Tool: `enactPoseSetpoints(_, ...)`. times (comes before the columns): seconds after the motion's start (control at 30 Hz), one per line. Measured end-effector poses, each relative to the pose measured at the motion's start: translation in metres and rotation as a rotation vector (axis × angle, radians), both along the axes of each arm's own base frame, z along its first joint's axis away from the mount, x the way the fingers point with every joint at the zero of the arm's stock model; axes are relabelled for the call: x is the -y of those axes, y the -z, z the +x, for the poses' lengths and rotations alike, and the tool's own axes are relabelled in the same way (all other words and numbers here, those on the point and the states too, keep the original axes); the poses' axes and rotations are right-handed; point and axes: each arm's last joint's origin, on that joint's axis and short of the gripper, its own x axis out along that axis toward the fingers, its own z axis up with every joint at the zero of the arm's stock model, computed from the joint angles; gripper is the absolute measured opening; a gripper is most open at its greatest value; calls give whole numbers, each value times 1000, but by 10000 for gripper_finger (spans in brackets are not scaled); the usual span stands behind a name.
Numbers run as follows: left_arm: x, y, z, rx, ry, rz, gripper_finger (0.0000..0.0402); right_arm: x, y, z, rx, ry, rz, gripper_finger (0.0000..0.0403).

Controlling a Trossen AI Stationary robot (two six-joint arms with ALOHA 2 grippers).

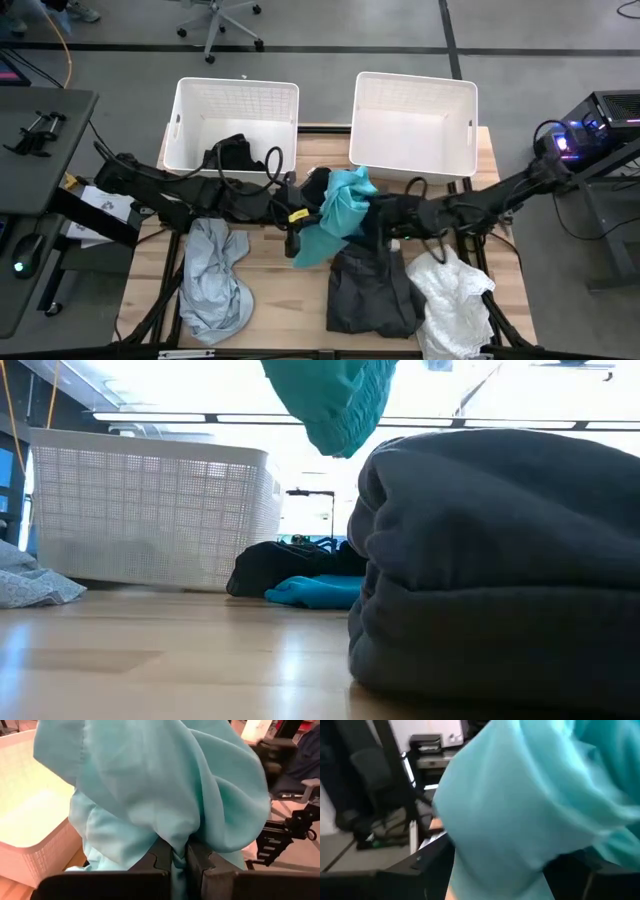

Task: Sort clothes
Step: Put the light blue short into the right laundry bin

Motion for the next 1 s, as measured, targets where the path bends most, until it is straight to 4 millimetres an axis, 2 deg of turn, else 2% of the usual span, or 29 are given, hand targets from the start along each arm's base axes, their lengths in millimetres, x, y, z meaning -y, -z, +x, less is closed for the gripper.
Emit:
enactPoseSetpoints(0.13, 0, -1, 1, 16, 0, 3, 6, -3, 7, 23, 21, 84, -2, 216)
enactPoseSetpoints(0.23, 0, -1, 1, 12, 2, 2, 6, -6, 7, 31, 20, 96, -8, 138)
enactPoseSetpoints(0.33, 1, -2, -1, 14, -2, -28, 13, -6, -1, 29, 0, 92, -12, 40)
enactPoseSetpoints(0.37, 1, -3, -2, 12, -7, -42, 22, -6, -7, 26, -9, 87, -13, 23)
enactPoseSetpoints(0.47, -1, 1, -3, -32, -30, -60, 60, -3, -26, 14, -41, 146, -16, 27)
enactPoseSetpoints(0.57, -2, 11, -5, -123, -60, -59, 104, 6, -62, -8, -45, 259, -47, 26)
enactPoseSetpoints(0.67, -4, 23, -10, -233, -93, -54, 135, 24, -98, -32, -66, 421, -108, 11)
enactPoseSetpoints(0.8, -5, 29, -14, -301, -124, -76, 152, 53, -133, -57, -116, 618, -181, 17)
enactPoseSetpoints(0.9, -5, 31, -16, -323, -131, -76, 152, 81, -144, -74, -205, 722, -232, 19)
enactPoseSetpoints(1.0, -5, 31, -15, -317, -131, -78, 148, 108, -129, -83, -377, 835, -253, 16)
